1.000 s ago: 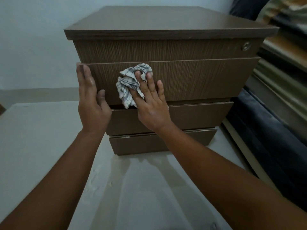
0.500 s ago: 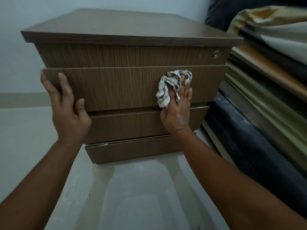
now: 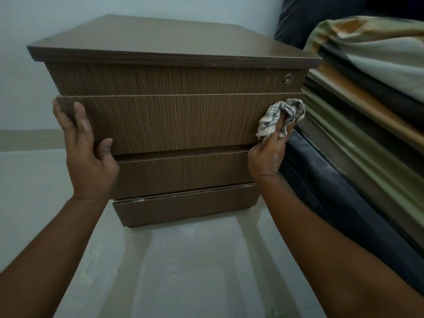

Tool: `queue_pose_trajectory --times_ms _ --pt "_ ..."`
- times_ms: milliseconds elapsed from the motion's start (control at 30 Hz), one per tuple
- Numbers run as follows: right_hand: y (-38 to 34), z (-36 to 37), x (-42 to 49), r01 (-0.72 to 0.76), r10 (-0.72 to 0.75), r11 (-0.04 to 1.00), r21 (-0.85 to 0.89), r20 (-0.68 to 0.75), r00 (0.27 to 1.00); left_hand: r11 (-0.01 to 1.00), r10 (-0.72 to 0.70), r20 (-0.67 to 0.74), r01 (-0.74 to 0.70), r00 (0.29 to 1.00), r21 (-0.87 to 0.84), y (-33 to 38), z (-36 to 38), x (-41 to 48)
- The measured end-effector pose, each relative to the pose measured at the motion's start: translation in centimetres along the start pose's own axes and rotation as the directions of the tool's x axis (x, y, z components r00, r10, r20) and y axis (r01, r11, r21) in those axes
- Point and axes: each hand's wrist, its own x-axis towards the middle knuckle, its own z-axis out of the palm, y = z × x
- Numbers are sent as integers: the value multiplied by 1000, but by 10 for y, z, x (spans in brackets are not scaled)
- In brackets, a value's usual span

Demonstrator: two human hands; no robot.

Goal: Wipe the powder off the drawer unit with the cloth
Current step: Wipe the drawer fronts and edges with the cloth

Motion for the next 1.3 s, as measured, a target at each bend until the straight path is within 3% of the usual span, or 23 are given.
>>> queue_pose_trajectory --times_ms 100,167,267,333,433,500,600,700,1067,1133,1200,1300 --pt "-2 -9 3 -186 191 979 79 -58 980 998 -55 -38 54 998 -22 -6 -3 -2" --pt "-2 -16 7 -280 296 949 146 -108 949 964 -217 -68 203 974 -172 -8 -4 -5" --pt "-3 -26 9 -276 312 941 196 -190 931 860 -452 -131 392 882 -327 -6 -10 -18" --pt "-12 -28 4 -197 236 961 194 -203 950 876 -467 -149 432 872 -214 -9 -18 -32" --pt "-38 -24 -10 29 1 984 176 -164 986 952 -306 -21 307 952 10 -20 -27 -52" --pt "-59 -18 -23 154 -135 968 196 -108 985 973 -225 63 221 972 72 -22 -30 -56" --pt "-88 -6 -45 255 -257 928 270 -30 966 960 -267 84 258 960 106 -21 -31 -52" --pt "-112 7 -67 268 -296 896 354 26 955 929 -362 106 349 926 124 -18 -32 -47" --pt "-181 38 -124 171 -368 811 560 260 893 897 -441 139 442 887 28 -2 -39 -61" --pt "-188 42 -134 167 -403 809 564 325 856 899 -434 143 437 890 9 -2 -44 -65" --pt "-192 47 -142 180 -439 842 509 454 775 916 -397 171 401 902 11 -3 -47 -68" --pt "-201 61 -151 339 -472 882 328 589 656 914 -399 202 406 894 8 -5 -48 -70"
